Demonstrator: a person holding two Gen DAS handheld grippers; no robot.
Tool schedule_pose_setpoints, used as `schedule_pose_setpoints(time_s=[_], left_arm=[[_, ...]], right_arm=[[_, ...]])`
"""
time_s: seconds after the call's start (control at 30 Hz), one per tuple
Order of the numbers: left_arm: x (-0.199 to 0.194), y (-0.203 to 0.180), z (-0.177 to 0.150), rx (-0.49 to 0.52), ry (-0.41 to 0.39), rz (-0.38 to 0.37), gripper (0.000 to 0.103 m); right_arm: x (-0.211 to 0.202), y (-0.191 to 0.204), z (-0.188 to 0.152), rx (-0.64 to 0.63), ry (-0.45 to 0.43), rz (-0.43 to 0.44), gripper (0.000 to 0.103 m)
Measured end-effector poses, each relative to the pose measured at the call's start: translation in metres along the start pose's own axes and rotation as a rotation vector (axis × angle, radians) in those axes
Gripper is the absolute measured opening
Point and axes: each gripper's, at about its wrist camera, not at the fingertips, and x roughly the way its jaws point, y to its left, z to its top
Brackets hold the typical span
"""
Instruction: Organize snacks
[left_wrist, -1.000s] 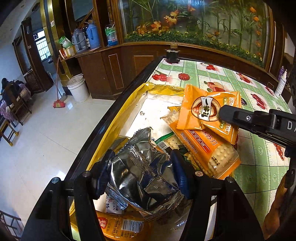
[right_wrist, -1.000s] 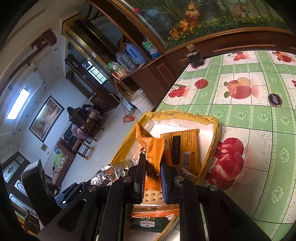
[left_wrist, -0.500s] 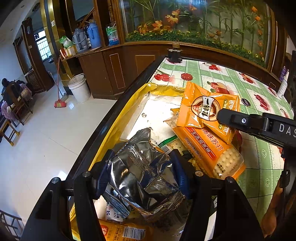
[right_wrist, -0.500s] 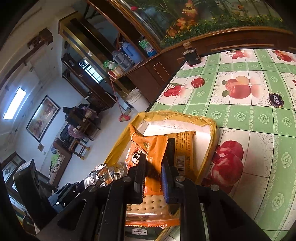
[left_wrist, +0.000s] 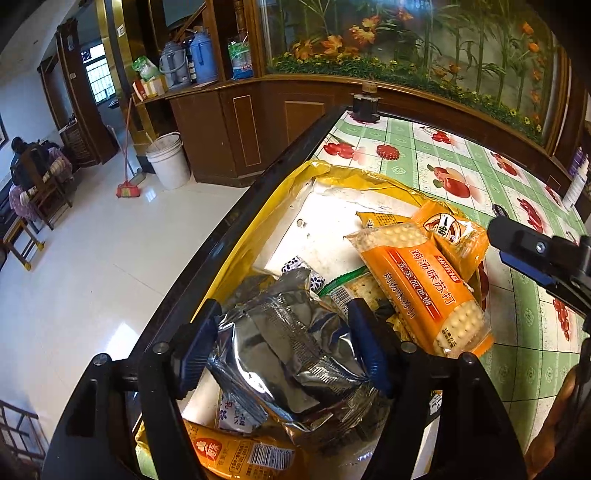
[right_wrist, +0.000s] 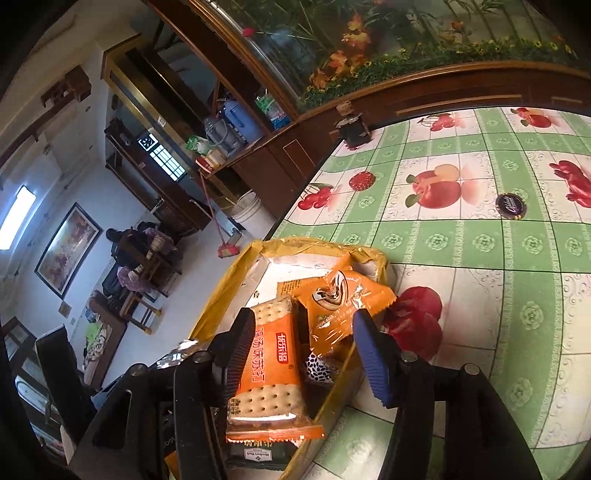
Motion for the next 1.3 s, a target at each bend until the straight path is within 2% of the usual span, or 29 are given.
schedule_pose_setpoints(time_s=[0.1,0.23,0.3,0.5,0.8,1.3], left_arm=[[-0.008,-0.003,-0.003,0.009,-0.011,-0.001,0.072],[-0.027,-0.010,-0.010,0.040,-0.054,-0.006,0.080],[-0.038,-0.015,-0.016,0.060,-0.079,-0.011,0.081],[-0.063,-0.021,-0.036,0.104,-0.113,-0.012,0.082],[-0.098,0.002,-0.066,0.072,-0.145,-0.006,0.082],[-0.150,0.015,-0.114,0.025,-0.220,-0.042,0.082]], right_arm=[[-0.007,0.000,-0.005,-0.002,0.002,0.010,0.059],[-0.018,0.006,-0.015,-0.037,0.014,0.020,0.060],[-0.026,0.010,-0.022,-0.071,0.024,0.021,0.066],[-0.056,0.023,-0.043,-0.175,0.009,0.015,0.073],[-0.098,0.034,-0.072,-0.352,-0.004,-0.023,0.079],[-0.117,0.075,-0.114,-0.682,0.066,0.084,0.085]])
